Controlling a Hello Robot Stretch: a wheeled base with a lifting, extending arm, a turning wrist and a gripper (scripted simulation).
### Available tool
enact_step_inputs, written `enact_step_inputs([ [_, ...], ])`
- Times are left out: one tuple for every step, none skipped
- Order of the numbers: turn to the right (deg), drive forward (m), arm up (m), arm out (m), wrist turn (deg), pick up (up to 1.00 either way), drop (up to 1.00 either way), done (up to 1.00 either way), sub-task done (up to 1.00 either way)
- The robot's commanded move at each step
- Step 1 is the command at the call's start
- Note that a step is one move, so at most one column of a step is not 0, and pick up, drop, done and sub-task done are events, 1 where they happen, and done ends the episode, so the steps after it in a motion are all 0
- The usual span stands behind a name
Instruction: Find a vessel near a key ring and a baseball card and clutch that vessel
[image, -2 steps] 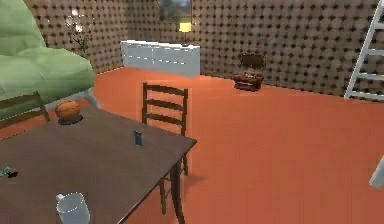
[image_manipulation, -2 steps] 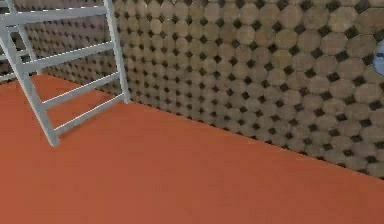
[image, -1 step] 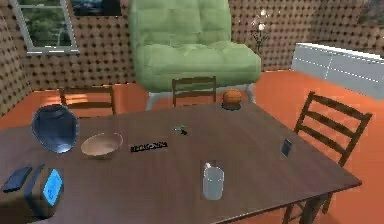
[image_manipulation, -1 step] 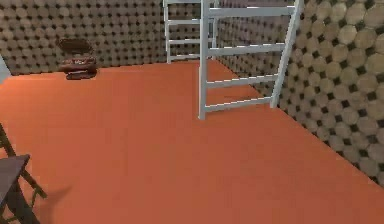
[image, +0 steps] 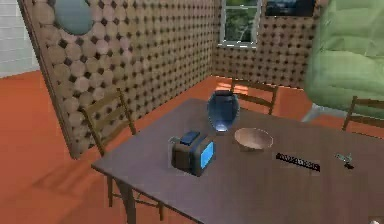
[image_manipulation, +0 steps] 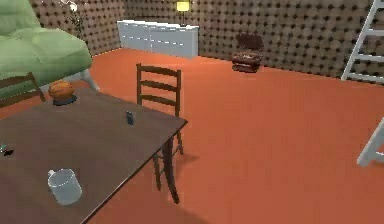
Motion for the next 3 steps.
enact_step_inputs([
  [-33.0,0.0,0.0,0.0,0.0,0.0,0.0,0.0,0.0],
  [0.0,0.0,0.5,0.0,0.0,0.0,0.0,0.0,0.0],
  [0.0,0.0,0.36,0.0,0.0,0.0,0.0,0.0,0.0],
])
